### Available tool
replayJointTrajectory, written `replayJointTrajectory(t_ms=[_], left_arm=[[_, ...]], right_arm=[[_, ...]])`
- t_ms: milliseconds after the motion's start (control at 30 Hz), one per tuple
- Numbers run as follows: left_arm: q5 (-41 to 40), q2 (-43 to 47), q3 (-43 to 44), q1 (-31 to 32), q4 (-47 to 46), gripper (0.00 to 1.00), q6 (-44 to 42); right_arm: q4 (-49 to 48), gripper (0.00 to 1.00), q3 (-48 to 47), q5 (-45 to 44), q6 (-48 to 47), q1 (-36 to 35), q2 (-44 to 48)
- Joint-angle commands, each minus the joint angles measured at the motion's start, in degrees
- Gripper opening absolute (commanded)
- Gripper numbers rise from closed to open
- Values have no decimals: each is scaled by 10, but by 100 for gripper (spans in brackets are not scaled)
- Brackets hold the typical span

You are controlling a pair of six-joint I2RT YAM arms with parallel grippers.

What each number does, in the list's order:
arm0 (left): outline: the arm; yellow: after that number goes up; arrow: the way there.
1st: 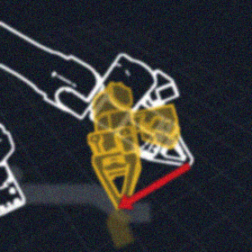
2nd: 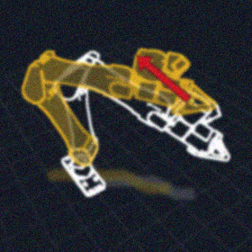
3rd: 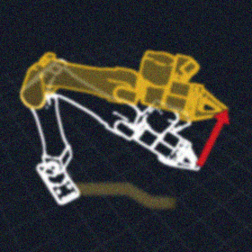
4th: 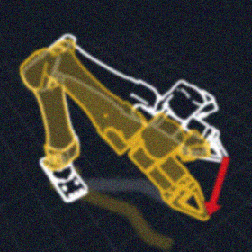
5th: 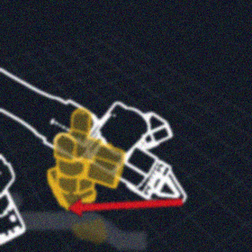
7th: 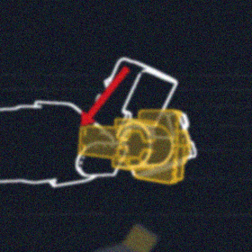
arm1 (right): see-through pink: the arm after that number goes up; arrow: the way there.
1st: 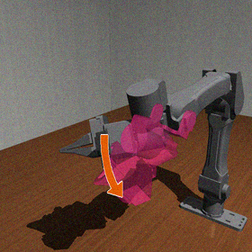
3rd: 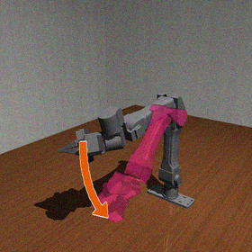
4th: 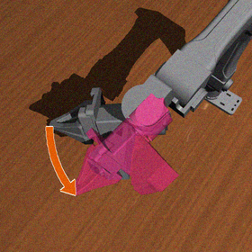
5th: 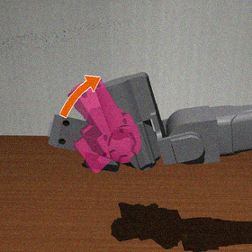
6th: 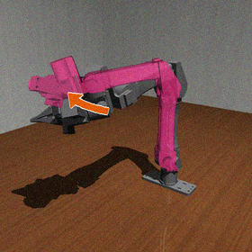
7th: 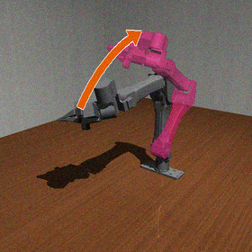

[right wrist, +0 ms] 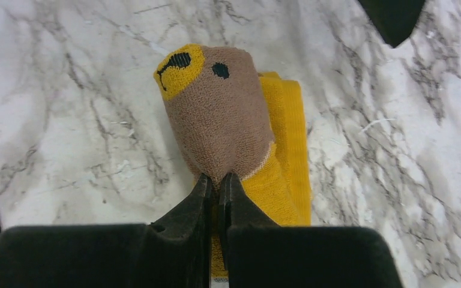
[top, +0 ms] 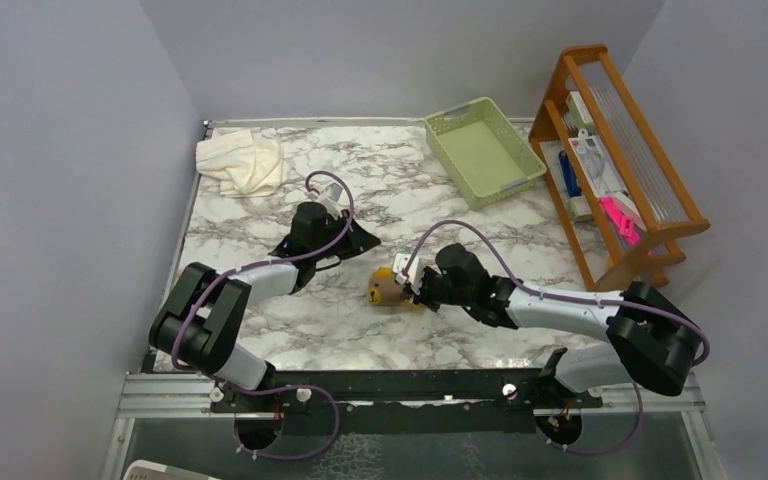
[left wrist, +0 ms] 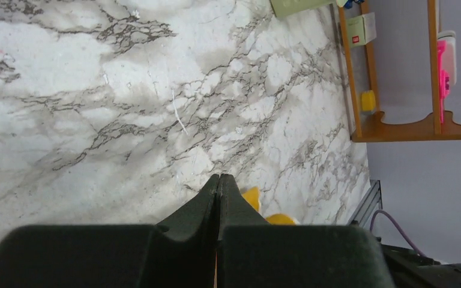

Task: Roll the towels
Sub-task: Roll the towel at the center of the board.

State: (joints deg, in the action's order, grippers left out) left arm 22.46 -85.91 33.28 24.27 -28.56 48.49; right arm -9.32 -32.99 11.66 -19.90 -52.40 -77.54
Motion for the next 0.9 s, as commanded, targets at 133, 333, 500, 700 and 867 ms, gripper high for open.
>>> replayJointTrajectory(t_ms=[133, 333, 500, 700, 867], left_arm=[[4, 20, 37, 0, 40, 0, -41], [8, 50, 38, 1, 70, 0, -58], [14, 86, 18, 0, 70, 0, -49], [2, 130, -18, 0, 89, 0, -40], [-18, 168, -33, 0, 122, 15, -36]], right_arm=[[8, 1, -30, 155, 143, 54, -25], [53, 1, -90, 240, 214, 122, -90], [71, 1, -147, 313, 278, 159, -183], [92, 1, -217, 464, 370, 225, -324], [22, 1, -207, 511, 461, 263, -361]])
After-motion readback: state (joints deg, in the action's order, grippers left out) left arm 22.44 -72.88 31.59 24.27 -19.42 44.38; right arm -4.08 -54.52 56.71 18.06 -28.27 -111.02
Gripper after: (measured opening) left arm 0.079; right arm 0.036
